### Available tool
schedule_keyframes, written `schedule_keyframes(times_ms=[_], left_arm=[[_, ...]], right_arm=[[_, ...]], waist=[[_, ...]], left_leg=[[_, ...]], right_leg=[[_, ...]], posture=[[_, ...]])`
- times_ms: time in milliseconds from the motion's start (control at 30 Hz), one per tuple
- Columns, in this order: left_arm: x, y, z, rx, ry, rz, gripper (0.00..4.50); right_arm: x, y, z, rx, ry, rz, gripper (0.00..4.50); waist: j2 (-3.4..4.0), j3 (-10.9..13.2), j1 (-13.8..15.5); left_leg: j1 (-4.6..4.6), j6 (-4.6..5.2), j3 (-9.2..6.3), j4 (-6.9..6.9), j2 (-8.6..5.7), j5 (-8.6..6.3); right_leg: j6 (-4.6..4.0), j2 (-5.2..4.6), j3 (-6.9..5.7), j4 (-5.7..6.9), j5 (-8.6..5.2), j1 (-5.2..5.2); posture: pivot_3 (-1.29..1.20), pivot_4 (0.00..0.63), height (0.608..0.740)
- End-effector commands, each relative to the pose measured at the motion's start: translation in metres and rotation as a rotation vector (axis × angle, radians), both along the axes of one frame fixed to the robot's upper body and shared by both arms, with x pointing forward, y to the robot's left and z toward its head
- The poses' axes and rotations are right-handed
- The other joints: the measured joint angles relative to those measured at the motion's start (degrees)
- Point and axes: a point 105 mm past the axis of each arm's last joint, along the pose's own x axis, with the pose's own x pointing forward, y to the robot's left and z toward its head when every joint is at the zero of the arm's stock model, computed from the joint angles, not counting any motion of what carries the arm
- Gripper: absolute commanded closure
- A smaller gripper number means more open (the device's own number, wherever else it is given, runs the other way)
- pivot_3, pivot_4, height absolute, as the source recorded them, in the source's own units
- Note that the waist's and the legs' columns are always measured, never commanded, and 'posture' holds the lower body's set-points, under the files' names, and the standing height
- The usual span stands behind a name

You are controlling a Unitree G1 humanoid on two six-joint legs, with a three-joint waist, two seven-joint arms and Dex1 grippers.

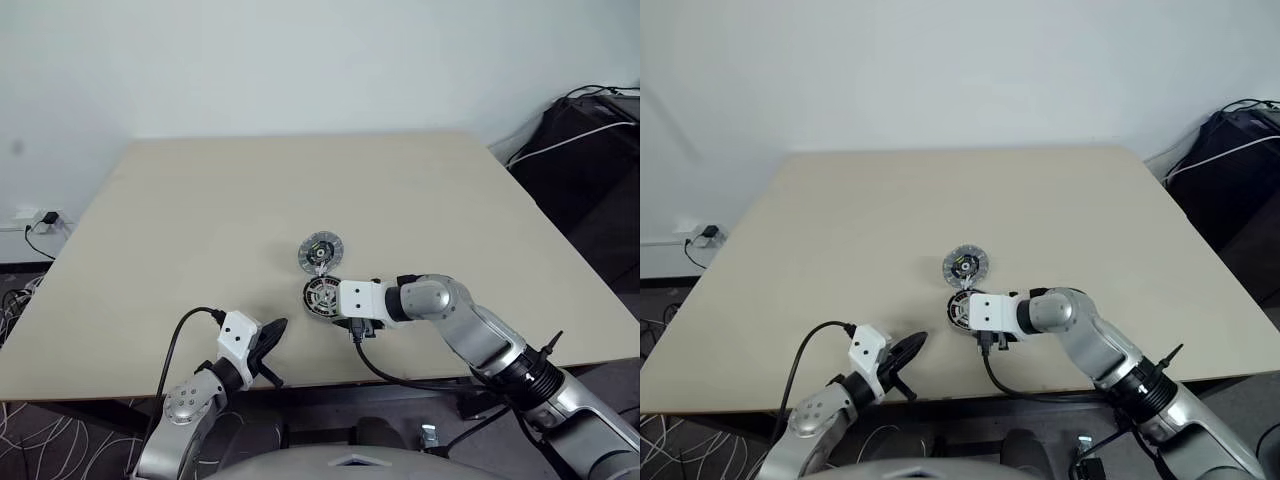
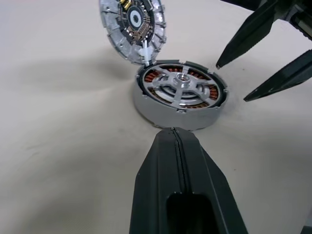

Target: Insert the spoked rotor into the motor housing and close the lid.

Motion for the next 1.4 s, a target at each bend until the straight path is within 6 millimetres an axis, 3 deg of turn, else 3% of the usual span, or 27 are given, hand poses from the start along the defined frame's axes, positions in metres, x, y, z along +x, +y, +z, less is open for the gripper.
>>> schedule_keyframes(times_ms=[33,733,833,967,1000,1267,1400], left_arm=[[0.004,-0.002,0.013,-0.013,-0.052,0.009,4.5],[0.0,0.003,0.011,-0.013,-0.05,0.051,4.5],[0.0,0.003,0.01,-0.012,-0.049,0.05,4.5],[0.0,0.002,0.008,-0.013,-0.049,0.048,4.5],[0.0,0.002,0.008,-0.013,-0.048,0.048,4.5],[-0.001,0.001,0.004,-0.021,-0.044,0.051,4.5],[0.001,0.001,0.004,-0.024,-0.046,0.053,4.5]], right_arm=[[0.005,0.006,0.004,-0.011,-0.021,0.049,2.44],[0.017,-0.013,-0.021,-0.117,0.032,0.047,2.44],[0.016,-0.014,-0.024,-0.127,0.034,0.049,3.02],[0.016,-0.011,-0.024,-0.119,0.03,0.051,4.29],[0.016,-0.011,-0.024,-0.116,0.029,0.051,4.42],[0.016,-0.008,-0.021,-0.09,0.023,0.037,4.42],[0.015,-0.006,-0.005,0.039,0.075,-0.066,4.42]], waist=[[-0.01,0.0,0.07],[0.02,-0.03,0.75],[0.03,-0.07,0.77],[-0.01,-0.15,0.79],[-0.01,-0.15,0.79],[0.0,-0.16,0.78],[-0.01,-0.15,0.93]], left_leg=[[0.0,0.0,0.0,0.0,0.0,0.0],[0.05,-0.01,0.01,0.07,0.0,0.01],[0.05,-0.01,0.01,0.07,0.0,0.0],[0.06,-0.01,0.01,0.07,0.01,0.01],[0.08,-0.01,0.0,0.07,0.01,0.01],[0.09,-0.01,0.01,0.09,0.01,0.01],[0.08,-0.01,0.0,0.09,0.02,0.01]], right_leg=[[0.0,0.0,0.0,0.0,0.0,0.0],[0.01,0.03,-0.01,0.05,0.05,0.05],[0.0,0.03,0.0,0.05,0.05,0.05],[0.0,0.04,0.0,0.05,0.05,0.06],[0.0,0.04,-0.01,0.06,0.05,0.06],[-0.01,0.04,0.0,0.07,0.08,0.07],[-0.01,0.04,0.0,0.07,0.09,0.07]], posture=[[0.0,0.0,0.74],[0.0,0.0,0.74],[0.0,0.0,0.74],[0.0,0.0,0.74],[0.0,0.0,0.74],[0.0,0.0,0.74],[0.0,0.0,0.74]])
